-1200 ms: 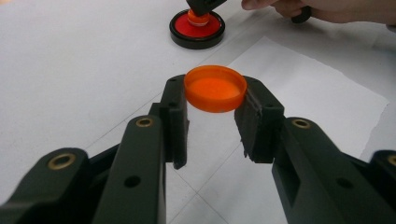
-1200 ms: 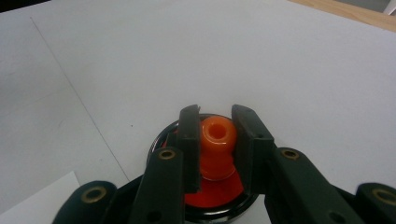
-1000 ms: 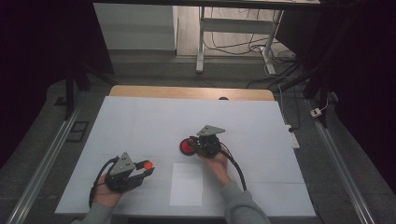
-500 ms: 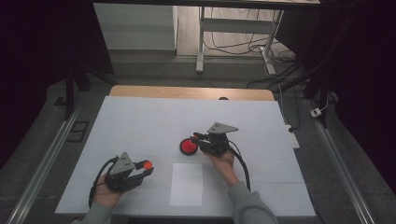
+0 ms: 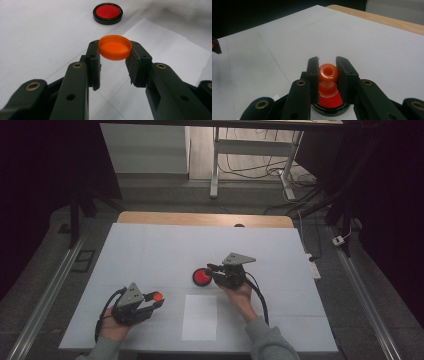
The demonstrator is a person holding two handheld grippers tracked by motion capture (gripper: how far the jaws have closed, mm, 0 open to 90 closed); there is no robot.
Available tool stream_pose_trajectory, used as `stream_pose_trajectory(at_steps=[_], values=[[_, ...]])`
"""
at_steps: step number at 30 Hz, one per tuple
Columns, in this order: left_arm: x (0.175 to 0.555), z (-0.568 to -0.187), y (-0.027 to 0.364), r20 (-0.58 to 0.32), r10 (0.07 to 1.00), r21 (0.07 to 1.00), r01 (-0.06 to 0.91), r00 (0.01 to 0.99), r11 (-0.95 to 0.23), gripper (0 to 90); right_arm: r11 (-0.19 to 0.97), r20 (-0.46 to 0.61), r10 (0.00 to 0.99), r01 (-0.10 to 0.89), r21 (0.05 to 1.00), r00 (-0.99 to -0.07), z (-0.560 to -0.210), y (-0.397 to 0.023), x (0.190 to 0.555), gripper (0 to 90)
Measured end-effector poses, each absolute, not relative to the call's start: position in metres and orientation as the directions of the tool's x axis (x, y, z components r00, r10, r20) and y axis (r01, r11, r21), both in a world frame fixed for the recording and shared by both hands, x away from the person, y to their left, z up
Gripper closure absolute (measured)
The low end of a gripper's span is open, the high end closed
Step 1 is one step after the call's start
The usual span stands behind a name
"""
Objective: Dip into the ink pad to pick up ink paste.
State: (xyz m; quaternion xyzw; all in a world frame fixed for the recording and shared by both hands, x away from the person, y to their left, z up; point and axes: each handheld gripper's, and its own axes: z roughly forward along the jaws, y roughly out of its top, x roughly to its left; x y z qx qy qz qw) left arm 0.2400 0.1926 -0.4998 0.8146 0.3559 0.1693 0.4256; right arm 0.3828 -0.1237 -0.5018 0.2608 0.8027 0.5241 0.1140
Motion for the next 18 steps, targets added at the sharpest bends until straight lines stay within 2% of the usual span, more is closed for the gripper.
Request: stream_pose_trajectory(at_steps=[18], values=[[0.24,-0.5,0.192,-0.025,0.723,0.812,0.437,0.69,-0.388,64.6,0.296,0.113,0.531,0.309,0.904,-0.84,-0.5,-0.137,0.372,72.6]])
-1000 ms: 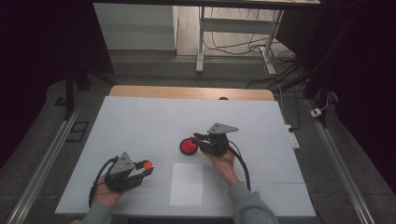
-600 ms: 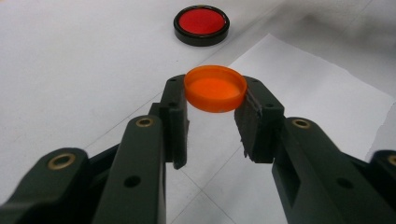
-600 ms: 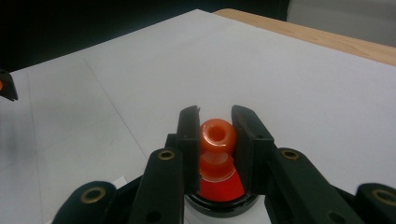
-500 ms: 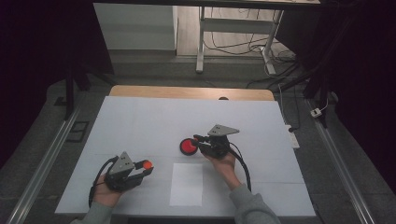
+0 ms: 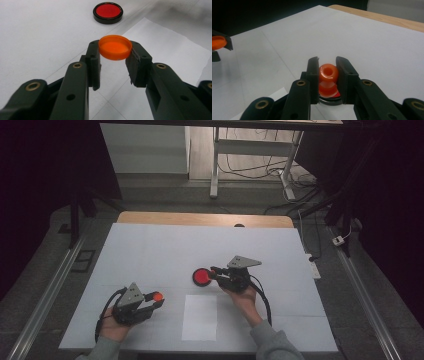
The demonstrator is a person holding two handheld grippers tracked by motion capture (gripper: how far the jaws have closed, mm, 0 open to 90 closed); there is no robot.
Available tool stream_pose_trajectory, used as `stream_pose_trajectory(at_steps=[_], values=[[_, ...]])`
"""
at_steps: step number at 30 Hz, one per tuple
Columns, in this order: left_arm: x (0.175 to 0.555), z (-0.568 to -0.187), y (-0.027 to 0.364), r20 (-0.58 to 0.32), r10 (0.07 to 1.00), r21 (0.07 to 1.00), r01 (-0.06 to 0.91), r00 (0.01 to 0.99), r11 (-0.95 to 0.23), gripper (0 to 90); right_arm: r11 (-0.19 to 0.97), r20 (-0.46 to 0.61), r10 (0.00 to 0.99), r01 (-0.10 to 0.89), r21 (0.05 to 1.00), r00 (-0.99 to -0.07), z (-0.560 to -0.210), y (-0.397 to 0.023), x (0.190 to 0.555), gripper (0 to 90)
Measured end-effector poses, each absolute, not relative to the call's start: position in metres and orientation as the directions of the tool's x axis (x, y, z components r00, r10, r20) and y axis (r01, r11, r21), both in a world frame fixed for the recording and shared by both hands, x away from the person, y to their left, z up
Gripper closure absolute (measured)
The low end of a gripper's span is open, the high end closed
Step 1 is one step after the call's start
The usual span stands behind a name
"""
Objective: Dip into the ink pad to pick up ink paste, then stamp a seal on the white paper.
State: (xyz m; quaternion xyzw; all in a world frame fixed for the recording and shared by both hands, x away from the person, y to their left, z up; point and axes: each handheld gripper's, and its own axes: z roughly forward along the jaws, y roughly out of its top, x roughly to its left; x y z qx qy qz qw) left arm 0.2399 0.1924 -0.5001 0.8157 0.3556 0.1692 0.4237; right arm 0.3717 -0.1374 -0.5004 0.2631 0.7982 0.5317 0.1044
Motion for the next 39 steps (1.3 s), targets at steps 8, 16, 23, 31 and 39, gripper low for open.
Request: stream_pose_trajectory(at_steps=[8,16,23,31,39], values=[[0.24,-0.5,0.192,-0.026,0.724,0.81,0.438,0.69,-0.389,64.6,0.296,0.113,0.521,0.303,0.906,-0.846,-0.5,-0.144,0.363,72.6],[0.239,-0.499,0.192,-0.022,0.724,0.813,0.434,0.69,-0.388,64.6,0.304,0.112,0.509,0.3,0.904,-0.853,-0.499,-0.148,0.357,72.5],[0.24,-0.499,0.193,-0.023,0.725,0.815,0.433,0.689,-0.386,64.6,0.302,0.111,0.509,0.298,0.906,-0.854,-0.499,-0.15,0.354,72.5],[0.239,-0.498,0.193,-0.023,0.723,0.816,0.431,0.69,-0.386,64.6,0.304,0.114,0.494,0.294,0.906,-0.862,-0.497,-0.151,0.35,72.6],[0.239,-0.498,0.193,-0.022,0.726,0.816,0.432,0.687,-0.384,64.6,0.302,0.116,0.486,0.292,0.908,-0.866,-0.496,-0.152,0.346,72.5]])
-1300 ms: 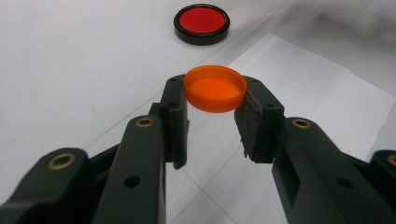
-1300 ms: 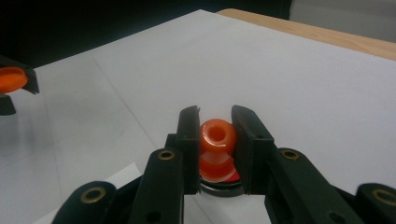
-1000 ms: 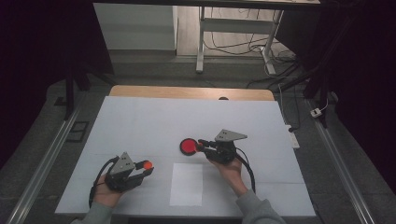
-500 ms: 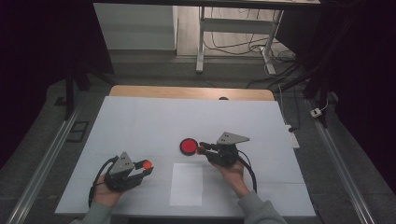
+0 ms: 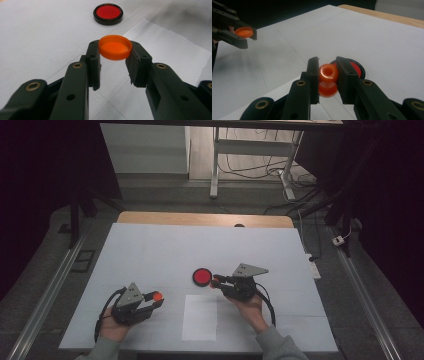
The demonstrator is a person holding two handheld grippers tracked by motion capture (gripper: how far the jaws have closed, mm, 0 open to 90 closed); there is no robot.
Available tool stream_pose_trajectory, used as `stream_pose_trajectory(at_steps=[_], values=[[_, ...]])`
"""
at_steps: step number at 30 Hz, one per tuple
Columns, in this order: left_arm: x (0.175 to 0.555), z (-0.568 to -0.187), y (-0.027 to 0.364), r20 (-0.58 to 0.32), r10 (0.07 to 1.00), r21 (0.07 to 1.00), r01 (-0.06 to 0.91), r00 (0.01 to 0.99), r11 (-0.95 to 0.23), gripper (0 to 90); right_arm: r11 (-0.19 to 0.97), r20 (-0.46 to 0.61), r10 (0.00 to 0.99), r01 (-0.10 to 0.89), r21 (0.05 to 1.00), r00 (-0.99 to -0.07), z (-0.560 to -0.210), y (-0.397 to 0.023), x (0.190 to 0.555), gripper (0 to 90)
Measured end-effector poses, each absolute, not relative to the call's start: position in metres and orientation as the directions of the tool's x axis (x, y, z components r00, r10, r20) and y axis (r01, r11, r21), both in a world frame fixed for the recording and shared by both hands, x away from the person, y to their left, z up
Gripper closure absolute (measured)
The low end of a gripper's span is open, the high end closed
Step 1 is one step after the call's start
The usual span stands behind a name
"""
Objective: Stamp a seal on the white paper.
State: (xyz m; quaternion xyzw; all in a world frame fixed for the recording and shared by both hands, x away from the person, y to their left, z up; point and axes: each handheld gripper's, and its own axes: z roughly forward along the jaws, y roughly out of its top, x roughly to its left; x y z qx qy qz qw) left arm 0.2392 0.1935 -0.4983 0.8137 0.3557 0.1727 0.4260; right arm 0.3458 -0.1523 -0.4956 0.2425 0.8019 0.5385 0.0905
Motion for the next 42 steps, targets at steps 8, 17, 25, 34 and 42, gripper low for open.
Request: stream_pose_trajectory(at_steps=[8,17,25,34,42], values=[[0.239,-0.498,0.193,-0.021,0.725,0.816,0.431,0.689,-0.386,64.6,0.312,0.106,0.479,0.281,0.908,-0.871,-0.491,-0.159,0.338,72.5],[0.239,-0.498,0.194,-0.019,0.726,0.816,0.43,0.687,-0.385,64.6,0.313,0.101,0.471,0.274,0.91,-0.876,-0.488,-0.164,0.332,72.5],[0.239,-0.498,0.194,-0.019,0.727,0.816,0.431,0.687,-0.386,64.6,0.314,0.099,0.458,0.265,0.912,-0.883,-0.486,-0.165,0.326,72.5],[0.239,-0.498,0.194,-0.02,0.726,0.815,0.431,0.688,-0.386,64.6,0.318,0.104,0.439,0.262,0.911,-0.892,-0.486,-0.166,0.319,72.5],[0.239,-0.498,0.194,-0.02,0.726,0.815,0.432,0.688,-0.387,64.6,0.327,0.105,0.417,0.256,0.91,-0.903,-0.486,-0.164,0.313,72.5]])
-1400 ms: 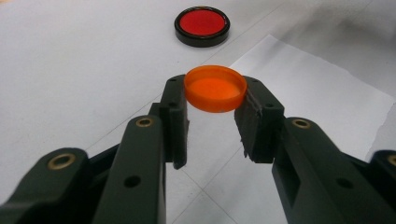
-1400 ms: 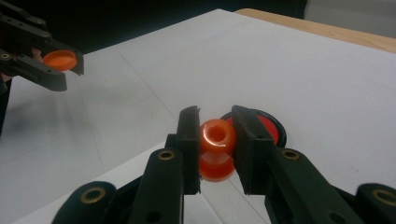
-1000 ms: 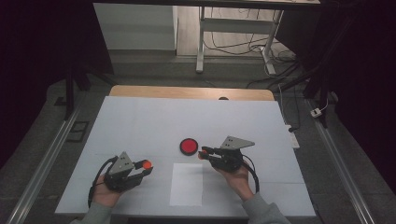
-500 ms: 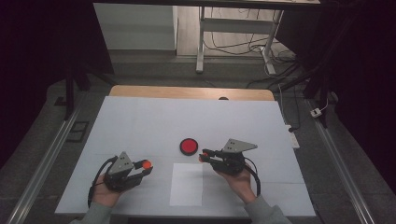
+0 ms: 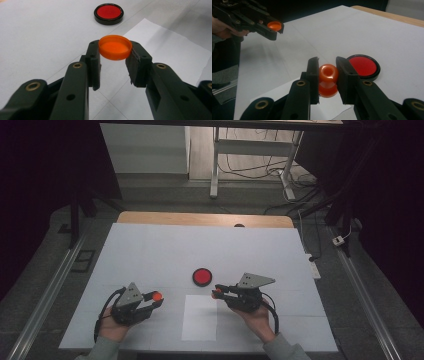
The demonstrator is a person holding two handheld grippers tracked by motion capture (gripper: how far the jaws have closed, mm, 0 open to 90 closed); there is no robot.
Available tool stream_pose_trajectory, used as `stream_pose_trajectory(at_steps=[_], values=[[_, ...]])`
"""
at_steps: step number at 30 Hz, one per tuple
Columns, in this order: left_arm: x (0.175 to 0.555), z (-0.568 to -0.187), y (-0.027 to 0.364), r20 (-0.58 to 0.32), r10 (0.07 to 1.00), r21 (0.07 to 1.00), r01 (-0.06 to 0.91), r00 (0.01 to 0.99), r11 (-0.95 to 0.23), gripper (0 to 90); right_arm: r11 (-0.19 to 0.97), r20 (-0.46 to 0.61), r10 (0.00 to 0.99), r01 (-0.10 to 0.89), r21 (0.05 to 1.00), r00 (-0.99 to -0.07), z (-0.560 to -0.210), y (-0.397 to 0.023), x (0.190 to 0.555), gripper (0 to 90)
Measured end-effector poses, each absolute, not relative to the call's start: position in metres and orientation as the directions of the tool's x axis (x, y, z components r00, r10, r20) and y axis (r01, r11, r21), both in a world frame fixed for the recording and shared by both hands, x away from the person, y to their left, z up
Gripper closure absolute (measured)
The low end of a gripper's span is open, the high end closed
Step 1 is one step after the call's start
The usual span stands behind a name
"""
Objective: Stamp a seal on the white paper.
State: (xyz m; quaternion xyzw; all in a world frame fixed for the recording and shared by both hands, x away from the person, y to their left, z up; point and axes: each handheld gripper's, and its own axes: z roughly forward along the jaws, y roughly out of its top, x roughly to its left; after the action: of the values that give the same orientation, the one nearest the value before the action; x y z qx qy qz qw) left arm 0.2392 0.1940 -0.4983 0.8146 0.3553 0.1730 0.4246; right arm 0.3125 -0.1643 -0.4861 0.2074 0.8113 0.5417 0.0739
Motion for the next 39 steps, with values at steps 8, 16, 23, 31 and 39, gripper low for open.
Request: stream_pose_trajectory(at_steps=[8,16,23,31,39], values=[[0.239,-0.499,0.194,-0.02,0.726,0.814,0.433,0.687,-0.387,64.6,0.344,0.106,0.391,0.252,0.904,-0.914,-0.489,-0.161,0.306,72.4],[0.239,-0.499,0.193,-0.02,0.724,0.813,0.433,0.689,-0.39,64.6,0.361,0.109,0.367,0.249,0.898,-0.924,-0.492,-0.157,0.3,72.4],[0.239,-0.499,0.193,-0.02,0.723,0.812,0.432,0.691,-0.391,64.6,0.376,0.11,0.352,0.248,0.893,-0.93,-0.495,-0.153,0.296,72.4],[0.239,-0.499,0.193,-0.019,0.723,0.813,0.432,0.691,-0.391,64.6,0.397,0.117,0.337,0.254,0.882,-0.934,-0.501,-0.147,0.294,72.4],[0.239,-0.499,0.193,-0.019,0.722,0.813,0.431,0.692,-0.392,64.6,0.414,0.115,0.325,0.251,0.875,-0.939,-0.505,-0.14,0.292,72.4]])
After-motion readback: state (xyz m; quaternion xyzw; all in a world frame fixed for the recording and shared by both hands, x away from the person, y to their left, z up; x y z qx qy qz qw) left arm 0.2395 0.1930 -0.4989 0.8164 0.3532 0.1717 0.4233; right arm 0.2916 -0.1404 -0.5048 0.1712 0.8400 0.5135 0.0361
